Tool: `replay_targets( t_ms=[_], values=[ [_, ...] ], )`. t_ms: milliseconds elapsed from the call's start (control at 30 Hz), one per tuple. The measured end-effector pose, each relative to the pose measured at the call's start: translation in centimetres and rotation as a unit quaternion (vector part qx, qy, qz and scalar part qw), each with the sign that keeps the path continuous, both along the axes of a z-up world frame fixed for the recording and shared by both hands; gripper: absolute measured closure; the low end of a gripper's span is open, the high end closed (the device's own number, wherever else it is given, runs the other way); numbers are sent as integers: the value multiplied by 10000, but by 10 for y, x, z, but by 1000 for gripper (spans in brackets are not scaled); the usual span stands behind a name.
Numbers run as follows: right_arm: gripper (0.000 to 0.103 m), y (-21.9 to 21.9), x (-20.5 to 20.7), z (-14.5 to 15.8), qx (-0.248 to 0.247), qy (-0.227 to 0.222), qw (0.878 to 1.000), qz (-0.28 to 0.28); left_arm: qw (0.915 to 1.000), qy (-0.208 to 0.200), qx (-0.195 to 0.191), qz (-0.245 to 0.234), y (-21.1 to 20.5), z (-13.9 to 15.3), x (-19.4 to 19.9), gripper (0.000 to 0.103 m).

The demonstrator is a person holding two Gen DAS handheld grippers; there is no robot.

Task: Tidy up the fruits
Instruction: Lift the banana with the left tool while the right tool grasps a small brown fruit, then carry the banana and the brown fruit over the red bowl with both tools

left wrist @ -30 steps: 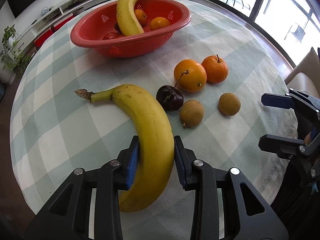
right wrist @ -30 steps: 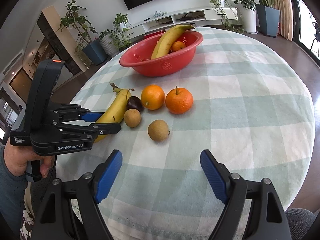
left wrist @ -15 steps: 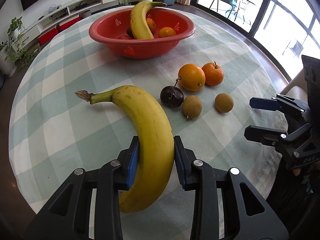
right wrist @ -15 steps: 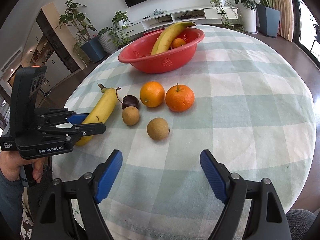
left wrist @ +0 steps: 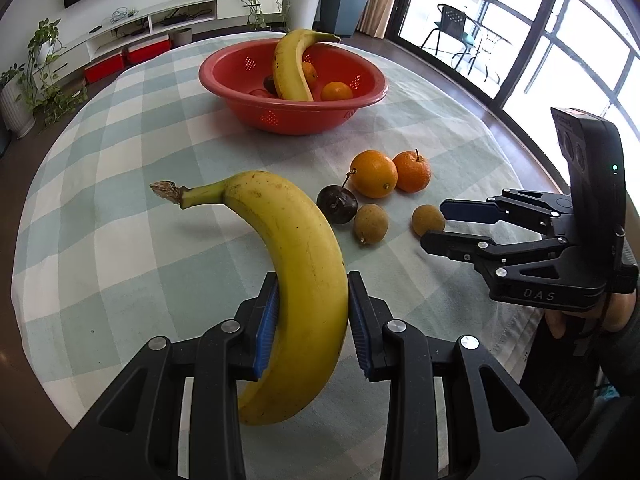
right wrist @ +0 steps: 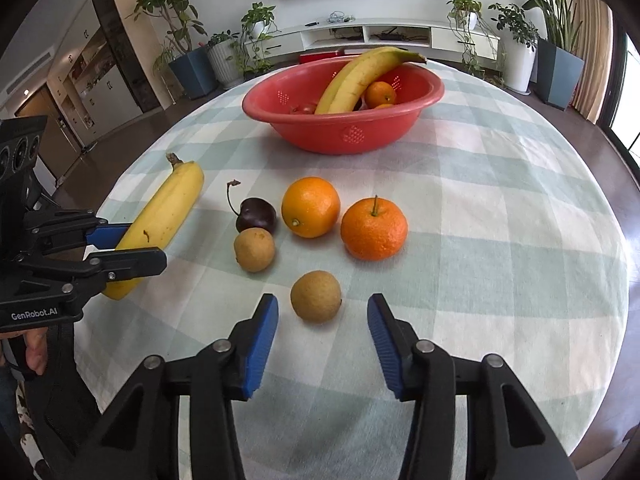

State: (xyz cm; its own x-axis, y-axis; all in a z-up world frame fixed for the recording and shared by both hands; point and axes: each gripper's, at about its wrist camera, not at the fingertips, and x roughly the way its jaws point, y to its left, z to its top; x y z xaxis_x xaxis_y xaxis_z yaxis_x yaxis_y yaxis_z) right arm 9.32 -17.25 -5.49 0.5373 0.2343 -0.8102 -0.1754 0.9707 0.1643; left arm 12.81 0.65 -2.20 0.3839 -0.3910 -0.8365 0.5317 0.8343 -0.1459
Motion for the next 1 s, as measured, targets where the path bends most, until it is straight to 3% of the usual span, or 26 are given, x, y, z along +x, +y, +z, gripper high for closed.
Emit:
replay_targets(
  t_ms=[167, 400, 467, 733, 1000],
  values=[
    [55, 3, 2, -3, -123, -40, 9999, 49, 10000, -10, -60, 29, 3, 0, 0, 73],
    [74, 9, -1, -3, -311, -114, 9993, 171, 9999, -23, -116, 30, 2, 1, -1, 72],
    [74, 10, -2, -4, -345, -140, 9991, 185, 9999, -32, -124, 35, 2, 1, -1, 72],
    [74, 1, -6, 6, 115, -190, 9997, 105, 9997, -82, -219, 61, 1, 7, 1, 72],
    [74, -22, -4, 43, 555, -507, 9971, -79, 9990, -282, -344, 71, -2, 30, 10, 73]
  ],
)
